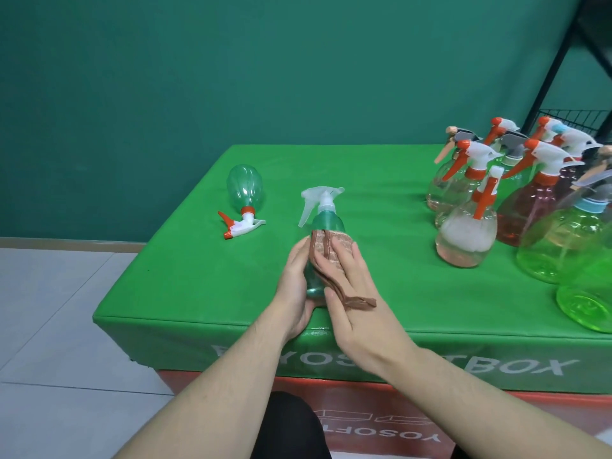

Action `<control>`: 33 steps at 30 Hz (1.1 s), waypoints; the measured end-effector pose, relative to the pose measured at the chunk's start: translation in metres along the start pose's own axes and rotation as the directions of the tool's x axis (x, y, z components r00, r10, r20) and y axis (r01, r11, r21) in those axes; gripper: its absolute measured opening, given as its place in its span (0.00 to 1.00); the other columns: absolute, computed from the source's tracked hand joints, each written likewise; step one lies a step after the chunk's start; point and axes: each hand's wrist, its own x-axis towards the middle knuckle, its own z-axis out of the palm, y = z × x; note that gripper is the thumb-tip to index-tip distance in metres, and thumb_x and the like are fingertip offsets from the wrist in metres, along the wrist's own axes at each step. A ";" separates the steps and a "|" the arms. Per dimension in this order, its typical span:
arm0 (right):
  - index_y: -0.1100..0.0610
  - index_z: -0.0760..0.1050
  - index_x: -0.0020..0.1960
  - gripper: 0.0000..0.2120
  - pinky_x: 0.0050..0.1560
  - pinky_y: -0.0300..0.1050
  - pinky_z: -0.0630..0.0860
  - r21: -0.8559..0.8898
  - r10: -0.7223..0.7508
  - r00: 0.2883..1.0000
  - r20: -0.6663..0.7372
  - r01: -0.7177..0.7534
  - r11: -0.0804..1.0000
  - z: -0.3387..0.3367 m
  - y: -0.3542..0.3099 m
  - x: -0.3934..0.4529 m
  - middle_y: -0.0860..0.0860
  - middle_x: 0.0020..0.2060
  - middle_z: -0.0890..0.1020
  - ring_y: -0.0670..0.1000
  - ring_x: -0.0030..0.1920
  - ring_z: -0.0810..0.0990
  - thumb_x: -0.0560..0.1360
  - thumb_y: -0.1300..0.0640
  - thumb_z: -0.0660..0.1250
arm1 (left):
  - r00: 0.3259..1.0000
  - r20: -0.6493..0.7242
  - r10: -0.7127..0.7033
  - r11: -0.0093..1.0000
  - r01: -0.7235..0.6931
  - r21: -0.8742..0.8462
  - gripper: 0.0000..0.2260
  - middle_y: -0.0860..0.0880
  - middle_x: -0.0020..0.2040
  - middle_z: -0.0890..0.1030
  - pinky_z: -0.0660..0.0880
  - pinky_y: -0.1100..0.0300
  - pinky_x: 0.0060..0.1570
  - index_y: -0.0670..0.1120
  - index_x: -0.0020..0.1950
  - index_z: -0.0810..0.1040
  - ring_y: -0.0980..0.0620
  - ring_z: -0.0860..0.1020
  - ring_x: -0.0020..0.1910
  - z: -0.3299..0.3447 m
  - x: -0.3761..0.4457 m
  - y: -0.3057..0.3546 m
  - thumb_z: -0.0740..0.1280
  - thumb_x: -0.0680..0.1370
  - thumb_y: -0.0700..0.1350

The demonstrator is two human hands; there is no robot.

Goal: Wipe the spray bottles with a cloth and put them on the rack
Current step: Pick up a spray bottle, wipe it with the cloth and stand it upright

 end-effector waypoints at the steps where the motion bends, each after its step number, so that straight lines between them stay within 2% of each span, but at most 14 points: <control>1: 0.47 0.57 0.81 0.28 0.82 0.51 0.45 -0.018 -0.013 1.000 0.013 0.014 1.000 -0.001 0.000 -0.004 0.42 0.82 0.47 0.46 0.81 0.38 0.82 0.48 0.48 | 1.000 -0.008 0.009 1.000 -0.009 -0.010 0.15 0.45 0.54 0.86 0.82 0.55 0.47 0.46 0.69 0.76 0.48 0.85 0.50 0.000 0.000 0.000 0.61 0.85 0.50; 6: 0.45 0.53 0.82 0.28 0.80 0.43 0.42 -0.117 -0.045 0.995 0.084 0.055 0.992 -0.004 0.001 -0.023 0.42 0.82 0.44 0.48 0.81 0.36 0.82 0.48 0.48 | 1.000 -0.021 0.018 1.000 -0.018 -0.022 0.17 0.41 0.66 0.81 0.82 0.51 0.53 0.49 0.73 0.71 0.45 0.84 0.56 0.001 0.001 -0.001 0.61 0.86 0.50; 9: 0.44 0.54 0.82 0.27 0.79 0.37 0.41 -0.073 -0.027 0.997 0.068 0.032 0.997 -0.005 0.002 -0.023 0.40 0.82 0.46 0.46 0.81 0.37 0.82 0.47 0.48 | 1.000 0.013 0.016 1.000 -0.016 0.001 0.19 0.40 0.65 0.82 0.80 0.47 0.57 0.50 0.74 0.71 0.45 0.84 0.55 0.001 0.001 -0.001 0.63 0.84 0.53; 11: 0.44 0.56 0.81 0.27 0.80 0.41 0.43 -0.048 -0.022 0.999 0.039 0.024 0.999 -0.003 0.003 -0.020 0.42 0.82 0.48 0.47 0.81 0.39 0.82 0.48 0.49 | 0.999 0.037 0.017 1.000 -0.018 0.012 0.23 0.40 0.62 0.83 0.79 0.46 0.57 0.49 0.74 0.71 0.43 0.84 0.54 0.001 0.000 0.000 0.67 0.80 0.54; 14: 0.44 0.57 0.81 0.26 0.81 0.49 0.46 -0.033 -0.014 1.000 0.009 0.014 0.999 0.001 0.003 -0.014 0.44 0.82 0.49 0.47 0.82 0.40 0.82 0.48 0.49 | 0.999 0.029 0.023 1.000 -0.023 -0.019 0.29 0.41 0.60 0.85 0.80 0.49 0.54 0.49 0.73 0.72 0.44 0.85 0.52 -0.002 0.001 -0.001 0.71 0.73 0.53; 17: 0.46 0.58 0.81 0.27 0.81 0.50 0.46 -0.035 -0.001 1.000 0.001 0.001 0.999 0.001 0.004 -0.006 0.43 0.82 0.48 0.47 0.81 0.38 0.82 0.47 0.48 | 0.997 0.066 0.026 1.000 -0.027 0.016 0.27 0.40 0.63 0.83 0.78 0.48 0.58 0.45 0.70 0.77 0.43 0.83 0.57 -0.004 0.001 -0.001 0.71 0.73 0.54; 19: 0.46 0.59 0.81 0.28 0.81 0.49 0.45 -0.056 -0.006 1.000 -0.010 0.005 0.998 0.000 0.005 0.001 0.43 0.82 0.48 0.47 0.81 0.38 0.81 0.47 0.47 | 0.996 0.085 0.004 1.000 -0.006 0.023 0.26 0.42 0.60 0.85 0.81 0.52 0.53 0.44 0.68 0.79 0.46 0.83 0.57 -0.004 0.001 -0.001 0.69 0.74 0.55; 22: 0.47 0.61 0.80 0.28 0.81 0.47 0.44 -0.058 -0.007 0.999 -0.037 0.005 0.998 -0.001 0.006 0.018 0.45 0.82 0.51 0.47 0.82 0.40 0.81 0.47 0.47 | 0.994 0.101 -0.043 0.999 0.044 -0.007 0.21 0.43 0.61 0.85 0.82 0.56 0.46 0.43 0.71 0.77 0.47 0.84 0.56 -0.005 0.003 -0.002 0.60 0.82 0.52; 26: 0.46 0.60 0.80 0.26 0.79 0.37 0.40 0.007 0.063 0.997 -0.038 -0.063 0.998 -0.008 0.001 0.045 0.45 0.82 0.51 0.45 0.81 0.42 0.83 0.48 0.49 | 0.991 0.109 -0.072 0.997 0.074 -0.012 0.18 0.46 0.58 0.86 0.82 0.56 0.40 0.48 0.68 0.80 0.50 0.86 0.50 -0.007 0.003 -0.001 0.56 0.86 0.52; 28: 0.46 0.57 0.81 0.24 0.79 0.38 0.42 0.093 0.131 0.991 -0.024 -0.129 0.987 -0.010 -0.002 0.060 0.45 0.82 0.52 0.45 0.81 0.44 0.85 0.51 0.52 | 0.989 0.111 -0.098 0.995 0.099 -0.002 0.17 0.48 0.53 0.87 0.82 0.54 0.40 0.49 0.62 0.82 0.50 0.86 0.45 -0.006 0.002 0.000 0.56 0.85 0.54; 30: 0.47 0.54 0.82 0.27 0.79 0.39 0.44 0.144 0.218 0.976 -0.005 -0.215 0.966 -0.009 -0.001 0.076 0.44 0.82 0.54 0.44 0.81 0.47 0.84 0.48 0.52 | 0.988 0.101 -0.114 0.993 0.116 -0.011 0.17 0.48 0.50 0.87 0.80 0.50 0.44 0.49 0.58 0.83 0.49 0.86 0.41 -0.005 0.001 0.002 0.56 0.85 0.54; 33: 0.51 0.54 0.82 0.30 0.80 0.41 0.50 0.198 0.306 0.952 0.012 -0.302 0.932 -0.009 0.000 0.092 0.46 0.81 0.59 0.44 0.80 0.54 0.83 0.45 0.52 | 0.990 0.072 -0.119 0.992 0.121 -0.018 0.18 0.45 0.50 0.87 0.81 0.44 0.47 0.48 0.57 0.83 0.45 0.86 0.44 -0.005 0.001 0.001 0.57 0.85 0.55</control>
